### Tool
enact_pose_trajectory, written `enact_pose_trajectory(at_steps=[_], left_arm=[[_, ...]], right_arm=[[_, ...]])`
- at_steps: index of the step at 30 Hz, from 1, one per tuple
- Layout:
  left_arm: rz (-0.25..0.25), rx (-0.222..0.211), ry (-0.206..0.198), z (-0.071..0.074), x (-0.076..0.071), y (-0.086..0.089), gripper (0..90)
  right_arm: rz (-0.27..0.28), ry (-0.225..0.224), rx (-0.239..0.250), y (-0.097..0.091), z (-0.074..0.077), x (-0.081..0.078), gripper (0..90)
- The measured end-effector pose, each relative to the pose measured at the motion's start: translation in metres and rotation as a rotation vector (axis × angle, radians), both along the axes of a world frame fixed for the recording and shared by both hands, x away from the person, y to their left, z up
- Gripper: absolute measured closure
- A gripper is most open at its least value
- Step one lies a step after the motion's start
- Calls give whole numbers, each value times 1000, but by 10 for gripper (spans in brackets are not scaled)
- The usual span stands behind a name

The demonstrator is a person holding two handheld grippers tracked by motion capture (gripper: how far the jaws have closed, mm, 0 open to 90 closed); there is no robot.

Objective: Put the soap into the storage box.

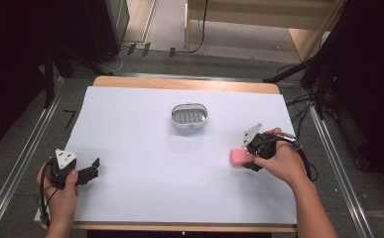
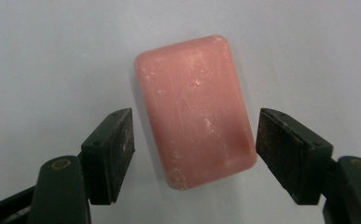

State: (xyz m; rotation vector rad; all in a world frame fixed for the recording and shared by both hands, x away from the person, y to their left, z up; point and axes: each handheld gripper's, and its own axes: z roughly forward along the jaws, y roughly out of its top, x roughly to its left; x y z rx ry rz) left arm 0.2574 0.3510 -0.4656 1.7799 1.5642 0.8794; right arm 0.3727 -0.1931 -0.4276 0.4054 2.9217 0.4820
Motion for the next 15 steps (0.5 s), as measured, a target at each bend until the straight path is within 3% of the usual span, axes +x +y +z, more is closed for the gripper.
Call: enact_pose_trajectory(at_steps=[15], left_arm=[[1, 0, 2, 0, 0, 0, 133]], right_arm=[[60, 42, -63, 12, -8, 13, 305]])
